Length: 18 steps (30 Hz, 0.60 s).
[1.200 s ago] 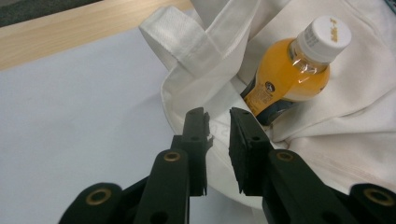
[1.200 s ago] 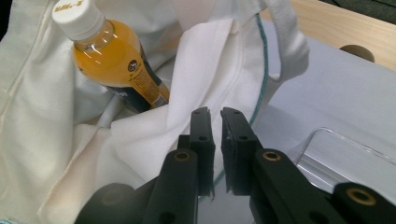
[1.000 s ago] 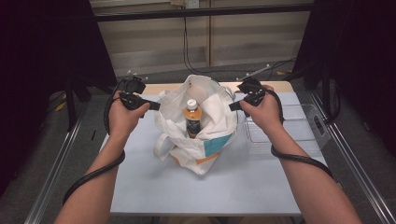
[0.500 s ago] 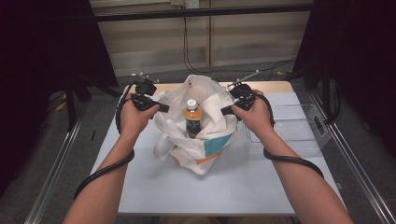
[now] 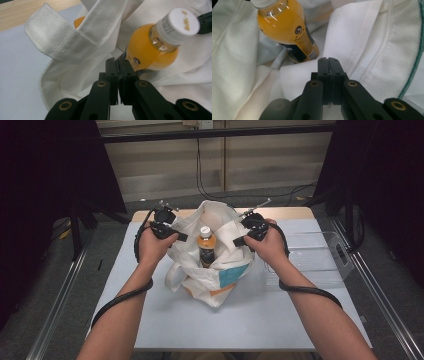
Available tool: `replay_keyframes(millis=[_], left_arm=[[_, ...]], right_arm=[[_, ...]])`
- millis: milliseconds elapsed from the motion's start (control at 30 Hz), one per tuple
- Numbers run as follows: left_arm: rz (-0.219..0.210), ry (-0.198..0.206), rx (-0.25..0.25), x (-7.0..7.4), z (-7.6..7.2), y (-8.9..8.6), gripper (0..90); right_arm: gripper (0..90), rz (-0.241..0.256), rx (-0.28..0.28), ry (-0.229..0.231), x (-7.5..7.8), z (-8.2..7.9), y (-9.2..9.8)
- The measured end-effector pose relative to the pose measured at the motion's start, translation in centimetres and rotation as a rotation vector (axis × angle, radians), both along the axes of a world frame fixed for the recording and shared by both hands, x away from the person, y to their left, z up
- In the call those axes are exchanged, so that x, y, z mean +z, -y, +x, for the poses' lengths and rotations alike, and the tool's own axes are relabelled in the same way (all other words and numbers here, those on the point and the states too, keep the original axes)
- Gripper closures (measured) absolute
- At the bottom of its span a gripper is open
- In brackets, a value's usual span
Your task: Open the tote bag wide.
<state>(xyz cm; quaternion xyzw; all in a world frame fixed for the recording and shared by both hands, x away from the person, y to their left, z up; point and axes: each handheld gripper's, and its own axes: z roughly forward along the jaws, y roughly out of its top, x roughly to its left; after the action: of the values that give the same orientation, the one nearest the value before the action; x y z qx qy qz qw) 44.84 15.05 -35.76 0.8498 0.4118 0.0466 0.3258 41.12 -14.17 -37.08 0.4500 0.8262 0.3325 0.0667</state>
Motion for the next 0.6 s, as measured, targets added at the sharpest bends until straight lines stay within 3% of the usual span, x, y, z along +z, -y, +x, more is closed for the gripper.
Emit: replay_keyframes(millis=[67, 100, 133, 200, 233, 300, 333, 400, 433, 467, 500, 567, 600], left_arm=[[-0.007, -0.010, 0.007, -0.3, 0.0, 0.0, 87.1], [-0.029, -0.015, 0.034, -0.7, -0.1, 0.1, 87.1], [0.001, -0.018, 0.002, -0.7, 0.0, -0.2, 87.1], [0.003, -0.020, 0.009, -1.1, -0.1, -0.3, 87.1], [0.029, -0.027, -0.015, -1.1, 0.0, -0.5, 87.1], [0.002, -0.024, 0.028, -1.4, -0.1, -0.6, 87.2], [0.022, -0.033, 0.013, -1.4, -0.1, -0.8, 87.1], [0.010, -0.031, 0.034, -1.7, -0.2, -1.0, 87.2], [0.034, -0.036, 0.006, -1.6, -0.1, -1.3, 87.2], [0.014, -0.034, 0.038, -1.8, -0.2, -1.2, 87.2], [0.028, -0.033, 0.020, -1.8, -0.2, -1.4, 87.3], [0.014, -0.034, 0.042, -1.9, -0.3, -1.4, 87.4], [0.032, -0.032, 0.025, -1.9, -0.3, -1.6, 87.5]], right_arm=[[89.7, -0.005, -0.004, -0.006, 0.0, 0.0, 0.0], [89.7, -0.008, -0.002, -0.006, -0.2, 0.0, 0.0], [89.7, -0.009, -0.003, -0.009, -0.3, 0.0, 0.0], [89.7, -0.007, 0.001, -0.008, -0.6, 0.0, 0.0], [89.7, -0.005, 0.003, -0.005, -0.7, 0.0, 0.0], [89.7, -0.013, -0.003, -0.013, -1.0, 0.0, 0.0], [89.7, -0.016, -0.003, -0.011, -1.2, 0.1, 0.0], [89.7, -0.014, -0.011, -0.018, -1.5, 0.1, 0.1], [89.7, -0.011, -0.008, -0.016, -1.6, 0.2, 0.2], [89.8, -0.012, -0.014, -0.022, -1.6, 0.2, 0.2], [89.7, -0.012, -0.015, -0.024, -1.7, 0.2, 0.2], [89.9, -0.014, -0.011, -0.023, -1.7, 0.2, 0.2], [90.0, -0.022, -0.007, -0.020, -1.7, 0.2, 0.2]])
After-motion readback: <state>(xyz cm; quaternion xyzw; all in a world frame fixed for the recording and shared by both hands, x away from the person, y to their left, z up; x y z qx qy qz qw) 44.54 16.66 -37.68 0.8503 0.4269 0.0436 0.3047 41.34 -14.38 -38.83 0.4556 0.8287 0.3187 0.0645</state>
